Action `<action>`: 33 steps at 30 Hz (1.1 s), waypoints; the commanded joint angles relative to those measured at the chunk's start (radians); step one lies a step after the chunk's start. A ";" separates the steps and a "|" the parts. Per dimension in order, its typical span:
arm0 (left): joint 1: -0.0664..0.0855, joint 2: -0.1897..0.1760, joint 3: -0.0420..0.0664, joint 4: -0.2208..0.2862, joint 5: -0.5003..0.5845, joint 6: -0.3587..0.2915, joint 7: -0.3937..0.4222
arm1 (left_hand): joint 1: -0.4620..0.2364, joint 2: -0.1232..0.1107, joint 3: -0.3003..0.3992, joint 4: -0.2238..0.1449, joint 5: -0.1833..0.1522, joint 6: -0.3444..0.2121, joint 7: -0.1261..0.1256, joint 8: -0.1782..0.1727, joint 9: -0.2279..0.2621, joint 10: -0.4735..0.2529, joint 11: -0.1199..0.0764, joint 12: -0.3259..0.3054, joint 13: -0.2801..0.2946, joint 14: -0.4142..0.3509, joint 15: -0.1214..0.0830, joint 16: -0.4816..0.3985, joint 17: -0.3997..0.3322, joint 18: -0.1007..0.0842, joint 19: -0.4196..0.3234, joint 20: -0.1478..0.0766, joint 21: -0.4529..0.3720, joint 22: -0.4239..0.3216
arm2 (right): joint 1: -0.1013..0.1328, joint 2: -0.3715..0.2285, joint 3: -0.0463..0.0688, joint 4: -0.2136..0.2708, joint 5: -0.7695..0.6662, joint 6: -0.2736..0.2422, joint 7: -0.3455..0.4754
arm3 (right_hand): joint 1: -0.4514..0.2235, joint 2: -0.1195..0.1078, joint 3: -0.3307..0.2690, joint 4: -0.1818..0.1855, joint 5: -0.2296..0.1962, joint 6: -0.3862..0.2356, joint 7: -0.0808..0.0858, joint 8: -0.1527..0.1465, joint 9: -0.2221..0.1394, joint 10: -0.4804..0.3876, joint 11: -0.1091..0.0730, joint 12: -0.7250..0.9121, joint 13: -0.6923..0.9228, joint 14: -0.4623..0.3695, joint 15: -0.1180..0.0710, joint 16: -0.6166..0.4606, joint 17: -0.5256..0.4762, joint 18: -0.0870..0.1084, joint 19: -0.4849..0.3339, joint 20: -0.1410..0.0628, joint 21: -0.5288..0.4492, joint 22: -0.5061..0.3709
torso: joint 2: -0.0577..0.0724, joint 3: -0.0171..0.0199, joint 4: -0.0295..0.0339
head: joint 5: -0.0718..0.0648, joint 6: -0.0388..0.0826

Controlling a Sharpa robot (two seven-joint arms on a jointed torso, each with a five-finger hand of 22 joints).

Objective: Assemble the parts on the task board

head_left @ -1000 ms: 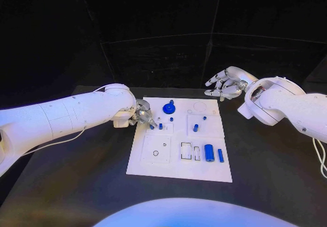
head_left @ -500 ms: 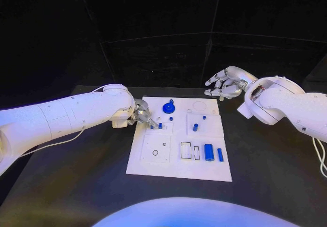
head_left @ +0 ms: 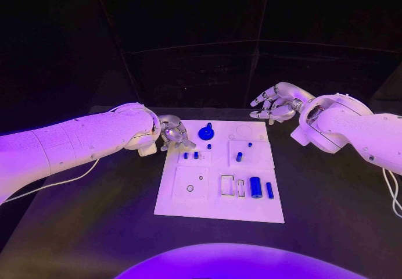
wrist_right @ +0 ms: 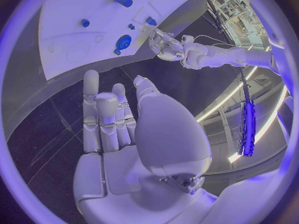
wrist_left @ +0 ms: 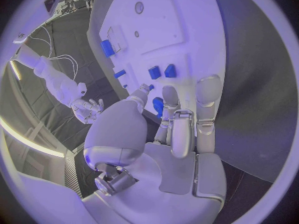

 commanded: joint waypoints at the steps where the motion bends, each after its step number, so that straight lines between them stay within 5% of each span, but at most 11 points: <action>1: 0.003 0.000 0.001 0.003 0.103 -0.142 0.184 | 0.023 0.007 -0.011 -0.009 -0.002 -0.023 0.013 -0.008 -0.009 -0.034 0.012 -0.015 -0.017 0.032 0.012 -0.025 0.011 0.021 -0.012 0.008 -0.032 -0.029 | 0.002 0.001 0.001 -0.001 -0.003 0.007 0.003 | 0.001 0.009 0.001 0.008 0.002 -0.010 0.001 0.006 0.000 -0.006 0.002 0.004 -0.001 -0.003 -0.002 -0.004 -0.001 0.005 0.009 0.002 -0.004 -0.001 | 0.000 0.0004 0.0020 | 0.001 0.000; 4: 0.005 0.014 0.000 -0.009 0.123 -0.174 0.261 | 0.067 0.016 -0.027 -0.029 -0.001 -0.054 0.035 -0.027 -0.031 -0.124 0.037 -0.051 -0.044 -0.027 0.034 -0.113 -0.130 0.041 -0.068 0.026 -0.160 -0.145 | 0.002 0.005 0.001 -0.004 -0.003 0.007 0.003 | 0.001 0.009 0.001 0.008 0.002 -0.010 0.001 0.006 0.000 -0.006 0.002 0.004 -0.001 -0.003 -0.002 -0.004 -0.001 0.005 0.009 0.002 -0.004 -0.001 | -0.001 0.0011 0.0006 | 0.002 0.000; 6: 0.006 0.026 0.000 -0.019 0.123 -0.178 0.290 | 0.104 0.024 -0.020 -0.049 -0.002 -0.063 0.050 -0.039 -0.044 -0.177 0.047 -0.086 -0.066 -0.059 0.041 -0.156 -0.194 0.037 -0.086 0.038 -0.179 -0.155 | 0.002 0.006 0.001 -0.004 -0.003 0.006 0.003 | 0.001 0.009 0.001 0.008 0.002 -0.010 0.001 0.006 0.000 -0.006 0.002 0.004 -0.001 -0.003 -0.002 -0.004 -0.001 0.005 0.009 0.002 -0.004 -0.001 | 0.000 0.0012 -0.0009 | 0.002 0.000; 8: 0.006 0.042 -0.001 -0.032 0.098 -0.180 0.321 | 0.219 0.055 0.046 -0.114 0.001 -0.077 0.059 -0.061 -0.062 -0.251 0.054 -0.157 -0.109 -0.097 0.048 -0.210 -0.272 0.041 -0.096 0.041 -0.192 -0.163 | 0.002 0.008 0.001 -0.005 -0.003 0.006 0.003 | 0.001 0.009 0.001 0.008 0.002 -0.010 0.001 0.006 0.000 -0.006 0.002 0.004 -0.001 -0.003 -0.002 -0.004 -0.001 0.005 0.009 0.002 -0.004 -0.001 | 0.001 0.0005 -0.0025 | 0.002 0.003; 11: 0.006 0.069 -0.012 -0.052 0.036 -0.179 0.363 | 0.253 0.044 0.103 -0.154 -0.001 -0.059 0.084 -0.121 -0.112 -0.294 0.085 -0.262 -0.196 -0.171 0.073 -0.317 -0.414 0.038 -0.115 0.061 -0.215 -0.177 | 0.002 0.010 0.001 -0.007 -0.003 0.006 0.003 | 0.001 0.009 0.001 0.008 0.003 -0.010 0.001 0.006 0.000 -0.007 0.002 0.004 -0.002 -0.003 -0.002 -0.004 0.000 0.005 0.009 0.002 -0.005 -0.001 | 0.002 -0.0008 -0.0014 | -0.004 0.005; 15: 0.005 0.100 -0.025 -0.069 -0.049 -0.172 0.390 | 0.259 0.010 0.154 -0.198 -0.004 -0.028 0.083 -0.196 -0.174 -0.279 0.092 -0.330 -0.276 -0.160 0.074 -0.323 -0.427 0.047 -0.099 0.072 -0.211 -0.179 | 0.002 0.013 0.001 -0.008 -0.003 0.006 0.004 | 0.001 0.009 0.001 0.008 0.003 -0.010 0.001 0.006 0.000 -0.007 0.002 0.004 -0.002 -0.003 -0.002 -0.004 0.000 0.005 0.009 0.002 -0.005 -0.001 | 0.002 0.0002 -0.0023 | -0.004 0.007; 20: -0.001 0.136 -0.033 -0.094 -0.148 -0.160 0.410 | 0.254 -0.019 0.194 -0.236 -0.004 0.014 0.081 -0.250 -0.224 -0.263 0.089 -0.371 -0.336 -0.115 0.074 -0.280 -0.382 0.046 -0.070 0.074 -0.181 -0.161 | 0.002 0.016 0.001 -0.008 -0.003 0.006 0.005 | 0.003 0.010 0.002 0.008 0.004 -0.010 0.001 0.007 0.000 -0.007 0.002 0.004 -0.002 -0.002 -0.002 -0.003 0.002 0.005 0.009 0.002 -0.005 -0.002 | 0.001 0.0001 0.0001 | -0.009 0.008; 23: -0.004 0.155 -0.035 -0.117 -0.187 -0.150 0.414 | 0.239 -0.029 0.219 -0.249 -0.002 0.056 0.075 -0.285 -0.255 -0.245 0.089 -0.400 -0.375 -0.075 0.072 -0.240 -0.338 0.030 -0.031 0.072 -0.078 -0.065 | 0.002 0.018 0.001 -0.009 -0.003 0.005 0.005 | 0.003 0.010 0.002 0.008 0.004 -0.010 0.001 0.007 0.000 -0.007 0.002 0.004 -0.002 -0.002 -0.002 -0.003 0.002 0.005 0.009 0.002 -0.005 -0.002 | 0.001 0.0003 -0.0005 | -0.008 0.009; 33: -0.015 0.201 -0.038 -0.188 -0.297 -0.133 0.394 | 0.204 -0.043 0.256 -0.268 -0.003 0.133 0.071 -0.351 -0.309 -0.221 0.086 -0.464 -0.453 -0.022 0.067 -0.196 -0.298 0.017 0.005 0.066 0.021 0.025 | 0.002 0.020 0.001 -0.008 -0.003 0.004 0.005 | 0.003 0.010 0.002 0.008 0.004 -0.010 0.001 0.007 0.000 -0.007 0.002 0.004 -0.002 -0.002 -0.002 -0.003 0.002 0.005 0.009 0.002 -0.005 -0.002 | 0.001 0.0005 0.0003 | -0.012 0.012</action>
